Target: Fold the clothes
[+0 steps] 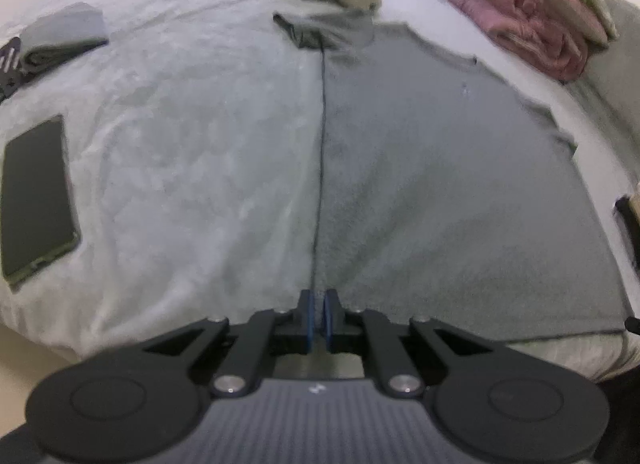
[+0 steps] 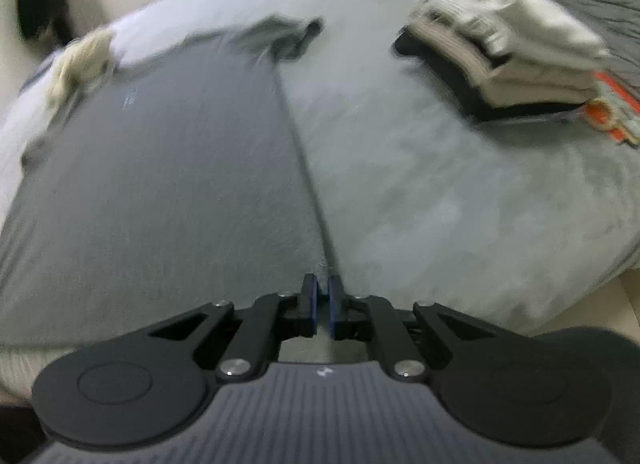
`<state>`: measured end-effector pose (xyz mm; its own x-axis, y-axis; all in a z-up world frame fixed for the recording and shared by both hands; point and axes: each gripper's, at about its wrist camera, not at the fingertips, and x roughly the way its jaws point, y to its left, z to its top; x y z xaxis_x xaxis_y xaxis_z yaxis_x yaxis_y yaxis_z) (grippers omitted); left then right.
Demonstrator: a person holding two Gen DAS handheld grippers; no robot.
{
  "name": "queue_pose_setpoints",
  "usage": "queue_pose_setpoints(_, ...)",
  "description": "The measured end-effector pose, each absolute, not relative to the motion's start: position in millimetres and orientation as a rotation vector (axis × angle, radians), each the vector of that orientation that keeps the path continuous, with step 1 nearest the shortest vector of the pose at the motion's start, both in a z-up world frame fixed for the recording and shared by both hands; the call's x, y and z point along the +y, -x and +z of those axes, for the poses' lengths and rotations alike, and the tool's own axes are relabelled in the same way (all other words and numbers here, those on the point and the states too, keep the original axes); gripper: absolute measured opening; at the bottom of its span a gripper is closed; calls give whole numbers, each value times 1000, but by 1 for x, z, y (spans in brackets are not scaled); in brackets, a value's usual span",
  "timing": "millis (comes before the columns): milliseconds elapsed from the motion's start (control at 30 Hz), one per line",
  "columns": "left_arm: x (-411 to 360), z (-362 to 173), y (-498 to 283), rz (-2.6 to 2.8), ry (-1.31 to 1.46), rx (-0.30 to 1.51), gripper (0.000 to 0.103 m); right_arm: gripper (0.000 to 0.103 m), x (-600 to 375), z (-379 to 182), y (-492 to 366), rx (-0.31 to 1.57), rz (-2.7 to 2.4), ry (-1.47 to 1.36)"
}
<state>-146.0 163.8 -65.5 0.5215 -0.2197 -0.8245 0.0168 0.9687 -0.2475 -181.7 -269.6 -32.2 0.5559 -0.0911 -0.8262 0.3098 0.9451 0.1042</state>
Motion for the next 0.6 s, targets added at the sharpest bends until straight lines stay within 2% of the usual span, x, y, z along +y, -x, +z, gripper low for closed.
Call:
queue_pose_setpoints(67, 164, -72, 144, -161, 221, 1040, 11, 15, -266, -37, 183, 978, -219, -234)
queue_pose_setpoints(100, 171, -72, 144, -163, 251, 1045, 12, 16, -266, -37, 184, 983, -215, -232)
queue_pose_setpoints(167, 188, -67, 143, -147, 336, 1043, 21, 22, -270, -31, 187, 959, -232, -231)
queue_pose_setpoints(233, 200, -54, 143, -119, 336, 997, 30, 35, -271, -22, 190, 917, -257, -207)
queue_pose_setpoints(267, 202, -47, 144, -111, 335, 976, 33, 37, -271, -16, 191, 891, -272, -187)
queue_pose_setpoints(400, 211, -28, 128, -100, 378, 924, 35, 37, -263, -7, 184, 812, -240, -150)
queue_pose_setpoints(600, 195, -18, 88, -104, 426, 907, 36, 37, -216, -16, 170, 796, -108, -62)
